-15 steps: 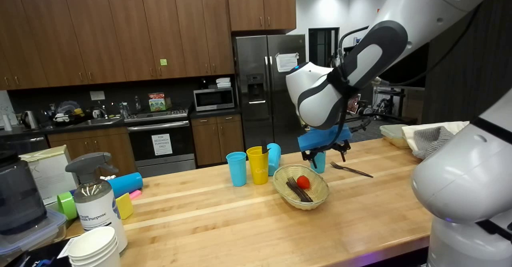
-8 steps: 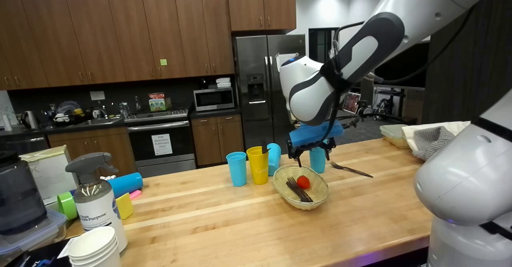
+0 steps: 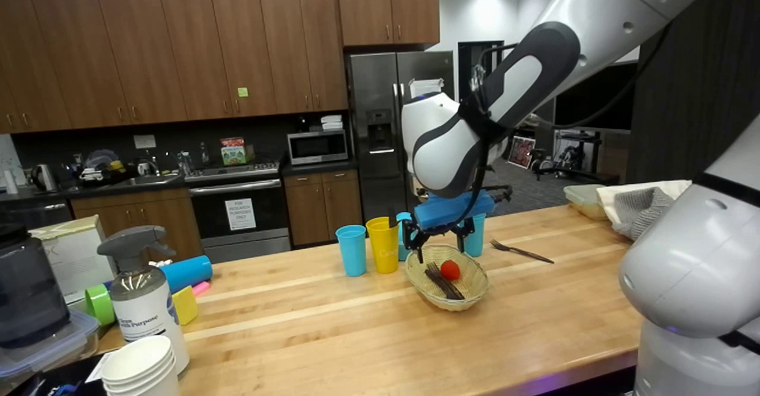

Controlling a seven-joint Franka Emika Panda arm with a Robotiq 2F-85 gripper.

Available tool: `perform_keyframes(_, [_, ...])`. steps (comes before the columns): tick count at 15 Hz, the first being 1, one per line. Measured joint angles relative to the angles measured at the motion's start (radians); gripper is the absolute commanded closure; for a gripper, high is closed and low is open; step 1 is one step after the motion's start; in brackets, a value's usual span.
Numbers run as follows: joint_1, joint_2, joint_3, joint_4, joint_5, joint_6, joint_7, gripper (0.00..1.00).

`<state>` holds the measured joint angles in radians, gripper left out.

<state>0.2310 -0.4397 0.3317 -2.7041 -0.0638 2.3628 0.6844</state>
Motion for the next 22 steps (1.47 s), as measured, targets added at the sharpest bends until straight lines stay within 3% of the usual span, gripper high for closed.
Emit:
perform_keyframes(3, [-0.038,0.072,0.05,0.015,-0.022,0.049,0.06,0.0])
perform_keyframes(8, [-0.092,0.195,0.108,0.048,-0.154,0.067,0.285,0.0])
perform_keyframes(22, [-0.075,0.302,0.114,0.113,-0.502,-0.024,0.937,0.0])
